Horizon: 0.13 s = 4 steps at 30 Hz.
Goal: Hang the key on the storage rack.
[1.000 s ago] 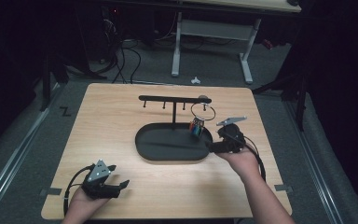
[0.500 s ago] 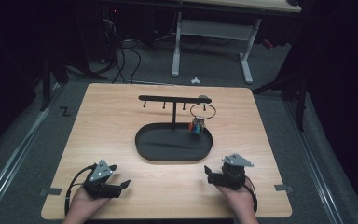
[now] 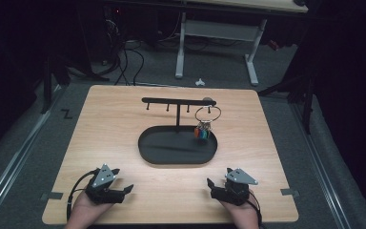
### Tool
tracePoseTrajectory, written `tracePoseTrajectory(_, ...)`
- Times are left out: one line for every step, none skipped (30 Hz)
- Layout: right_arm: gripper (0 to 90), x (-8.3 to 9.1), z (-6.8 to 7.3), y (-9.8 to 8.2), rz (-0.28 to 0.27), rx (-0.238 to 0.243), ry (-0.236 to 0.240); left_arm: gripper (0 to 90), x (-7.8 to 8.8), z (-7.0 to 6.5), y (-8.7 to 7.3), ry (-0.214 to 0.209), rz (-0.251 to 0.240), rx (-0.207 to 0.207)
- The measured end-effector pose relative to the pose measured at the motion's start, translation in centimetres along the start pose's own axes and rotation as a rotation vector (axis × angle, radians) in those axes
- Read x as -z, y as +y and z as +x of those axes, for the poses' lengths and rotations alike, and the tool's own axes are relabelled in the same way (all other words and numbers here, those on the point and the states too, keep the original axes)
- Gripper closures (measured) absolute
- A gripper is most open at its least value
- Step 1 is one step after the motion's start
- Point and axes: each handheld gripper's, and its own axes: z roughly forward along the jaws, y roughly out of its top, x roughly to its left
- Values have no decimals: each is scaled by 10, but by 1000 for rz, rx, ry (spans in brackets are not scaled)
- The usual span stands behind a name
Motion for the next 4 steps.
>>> tracePoseTrajectory(139, -1, 0, 0, -1, 3, -2, 200, 1, 1, 0, 1, -3, 2)
tracePoseTrajectory(139, -1, 1, 1, 3, 3, -3, 199, 2, 1, 0, 0, -7, 7)
tracePoseTrajectory(138, -2, 2, 1, 3, 3, -4, 199, 3, 2, 0, -1, -9, 9)
tracePoseTrajectory(139, -2, 2, 1, 6, 2, -7, 199, 3, 3, 0, 1, -17, 13)
